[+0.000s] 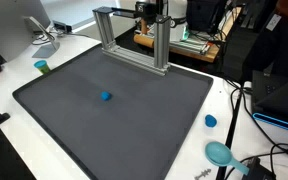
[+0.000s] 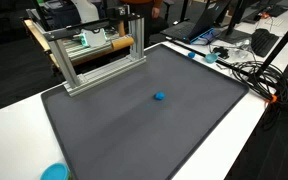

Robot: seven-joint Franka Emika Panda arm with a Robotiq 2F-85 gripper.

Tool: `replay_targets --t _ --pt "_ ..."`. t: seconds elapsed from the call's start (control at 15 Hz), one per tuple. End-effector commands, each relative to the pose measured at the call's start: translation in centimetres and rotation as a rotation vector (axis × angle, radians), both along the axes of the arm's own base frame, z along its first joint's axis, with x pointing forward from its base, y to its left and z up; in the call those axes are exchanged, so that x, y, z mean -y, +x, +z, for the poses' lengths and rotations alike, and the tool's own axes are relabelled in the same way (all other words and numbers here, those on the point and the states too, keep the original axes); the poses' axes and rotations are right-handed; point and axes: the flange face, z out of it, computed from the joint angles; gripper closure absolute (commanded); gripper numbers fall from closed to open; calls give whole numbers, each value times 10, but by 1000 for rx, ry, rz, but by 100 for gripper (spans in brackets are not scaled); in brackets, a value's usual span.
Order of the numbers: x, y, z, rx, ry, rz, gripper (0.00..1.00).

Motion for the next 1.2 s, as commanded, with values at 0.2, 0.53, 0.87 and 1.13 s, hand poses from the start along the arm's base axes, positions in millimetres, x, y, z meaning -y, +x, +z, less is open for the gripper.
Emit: replay_targets --t 0.2,0.53,0.87,1.13 --pt "0 0 1 -1 0 0 0" --pt "3 16 16 227 3 -106 0" --pt "28 40 9 273 17 -205 0" --pt "48 49 -14 196 3 -243 0"
